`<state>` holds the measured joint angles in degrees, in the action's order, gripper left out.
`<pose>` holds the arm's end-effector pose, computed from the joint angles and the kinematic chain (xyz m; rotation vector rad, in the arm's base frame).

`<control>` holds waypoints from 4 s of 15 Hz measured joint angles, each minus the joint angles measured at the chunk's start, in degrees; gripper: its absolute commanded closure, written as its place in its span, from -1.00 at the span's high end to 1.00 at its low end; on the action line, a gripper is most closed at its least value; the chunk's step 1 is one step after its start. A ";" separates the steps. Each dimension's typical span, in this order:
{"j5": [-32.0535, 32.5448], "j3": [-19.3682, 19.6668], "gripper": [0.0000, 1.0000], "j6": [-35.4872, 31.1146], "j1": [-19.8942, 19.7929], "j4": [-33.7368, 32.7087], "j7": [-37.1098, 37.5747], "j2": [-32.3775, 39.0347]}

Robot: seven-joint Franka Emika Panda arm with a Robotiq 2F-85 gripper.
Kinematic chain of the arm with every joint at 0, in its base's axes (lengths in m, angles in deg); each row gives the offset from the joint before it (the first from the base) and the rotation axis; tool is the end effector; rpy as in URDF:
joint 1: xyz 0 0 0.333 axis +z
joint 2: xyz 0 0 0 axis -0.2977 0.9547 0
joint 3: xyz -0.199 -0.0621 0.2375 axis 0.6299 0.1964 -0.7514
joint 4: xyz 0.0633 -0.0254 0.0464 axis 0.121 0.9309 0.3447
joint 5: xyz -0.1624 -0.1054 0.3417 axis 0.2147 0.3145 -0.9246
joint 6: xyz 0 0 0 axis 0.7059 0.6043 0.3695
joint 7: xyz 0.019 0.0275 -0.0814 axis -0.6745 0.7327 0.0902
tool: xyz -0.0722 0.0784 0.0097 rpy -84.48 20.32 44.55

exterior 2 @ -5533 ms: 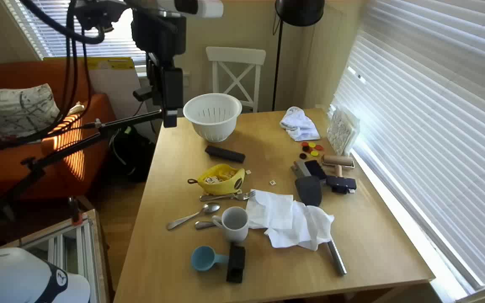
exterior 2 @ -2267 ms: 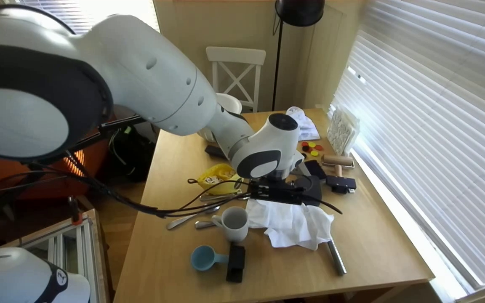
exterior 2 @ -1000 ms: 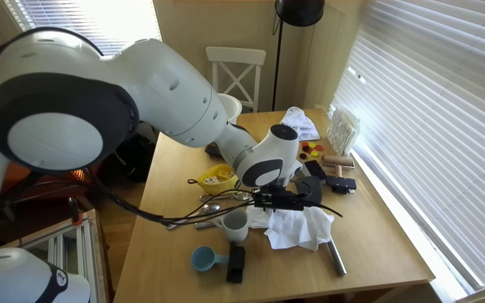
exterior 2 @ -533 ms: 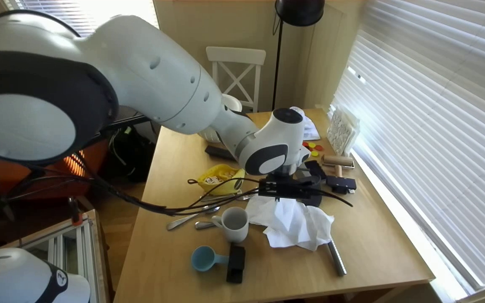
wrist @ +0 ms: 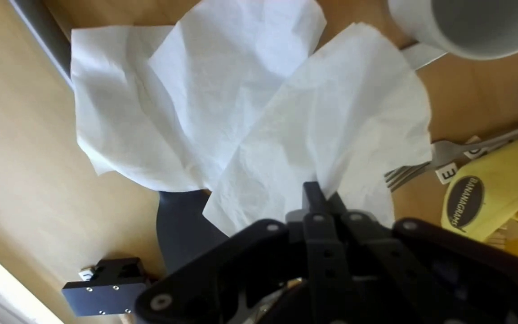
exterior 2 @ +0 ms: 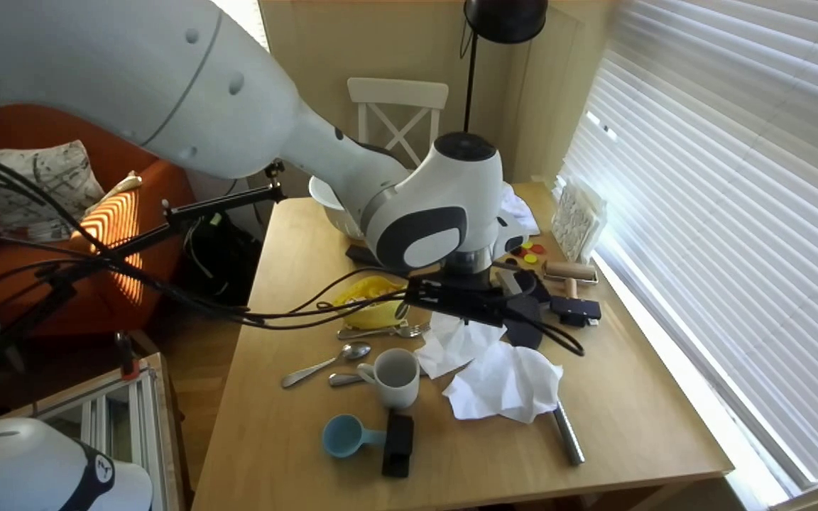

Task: Pick up the paper towel, wipe the rim of the mug and put the paper towel down

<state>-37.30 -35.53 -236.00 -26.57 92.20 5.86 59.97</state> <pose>0.5986 -0.0555 0.2843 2.9109 0.9995 0.2085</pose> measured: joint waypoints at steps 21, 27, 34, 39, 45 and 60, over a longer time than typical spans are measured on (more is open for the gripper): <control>-2.21 7.54 -1.00 -1.50 8.06 27.01 4.21 -23.82; -7.51 7.33 -1.00 -5.21 7.43 21.30 -4.35 -11.70; -8.97 3.00 -1.00 -5.25 3.26 15.75 -10.52 -4.98; -10.67 -0.48 -1.00 1.19 0.72 14.47 -21.19 -4.54; -10.23 0.96 -1.00 13.43 0.42 13.76 -28.51 -5.35; -8.38 5.11 -1.00 6.48 0.58 13.52 -18.05 -5.26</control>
<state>-45.68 -30.43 -229.53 -25.98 105.72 -12.20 54.71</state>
